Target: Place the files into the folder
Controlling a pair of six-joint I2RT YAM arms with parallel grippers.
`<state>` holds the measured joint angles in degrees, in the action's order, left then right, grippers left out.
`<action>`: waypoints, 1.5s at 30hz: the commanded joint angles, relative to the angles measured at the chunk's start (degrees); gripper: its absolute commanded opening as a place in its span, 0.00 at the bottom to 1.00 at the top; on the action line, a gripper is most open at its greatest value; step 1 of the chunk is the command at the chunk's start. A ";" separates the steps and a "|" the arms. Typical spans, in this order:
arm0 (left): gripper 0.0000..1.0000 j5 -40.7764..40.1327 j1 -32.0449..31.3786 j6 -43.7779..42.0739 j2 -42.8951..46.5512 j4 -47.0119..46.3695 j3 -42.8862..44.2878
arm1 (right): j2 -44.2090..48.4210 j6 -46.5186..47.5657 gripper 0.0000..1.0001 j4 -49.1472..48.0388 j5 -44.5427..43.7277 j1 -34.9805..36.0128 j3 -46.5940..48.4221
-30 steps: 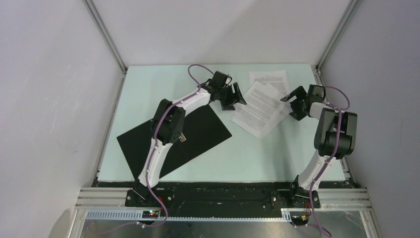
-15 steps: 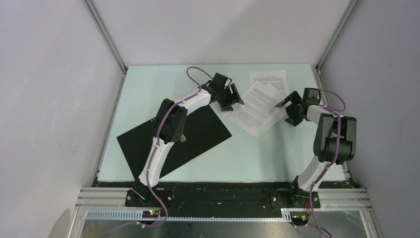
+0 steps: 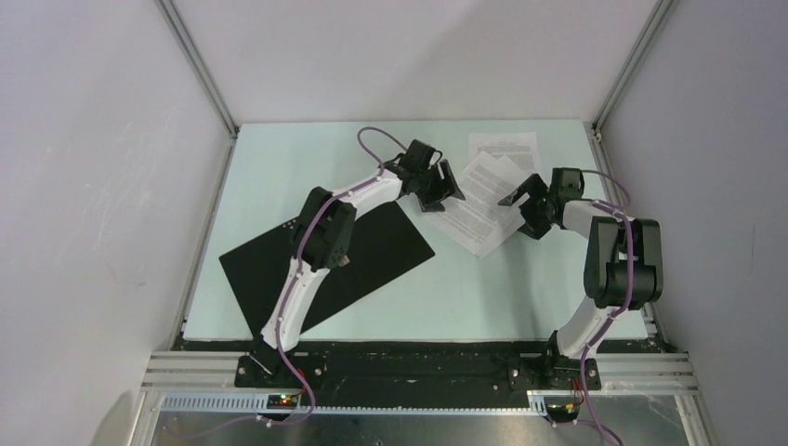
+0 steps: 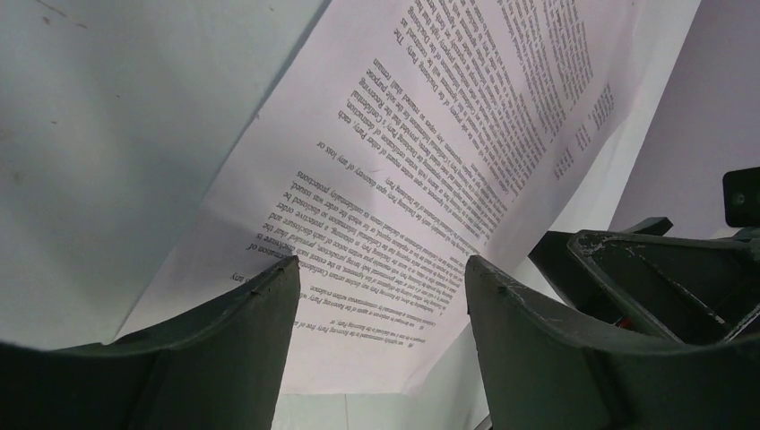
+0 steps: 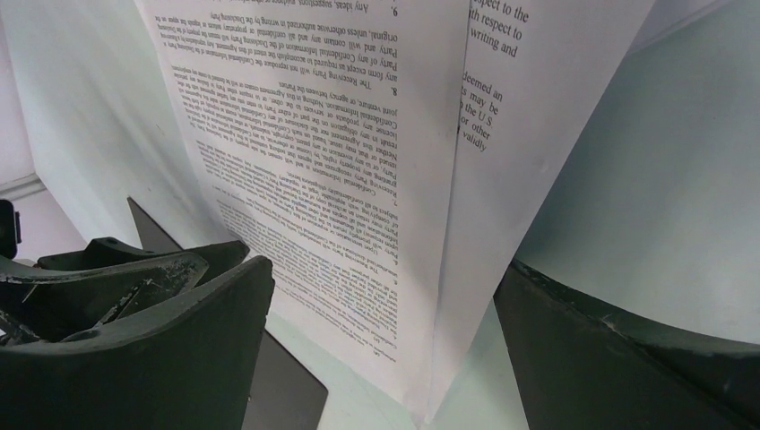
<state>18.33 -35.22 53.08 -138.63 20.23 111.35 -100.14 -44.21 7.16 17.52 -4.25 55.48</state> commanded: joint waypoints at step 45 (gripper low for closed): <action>0.77 -15.26 6.18 -3.32 33.59 6.10 -28.88 | 20.09 -4.96 0.00 7.26 -3.03 10.16 -3.51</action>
<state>16.67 -33.26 49.04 -118.04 25.58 92.79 -85.01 -52.25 10.52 16.51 4.80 49.04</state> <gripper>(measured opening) 0.797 0.009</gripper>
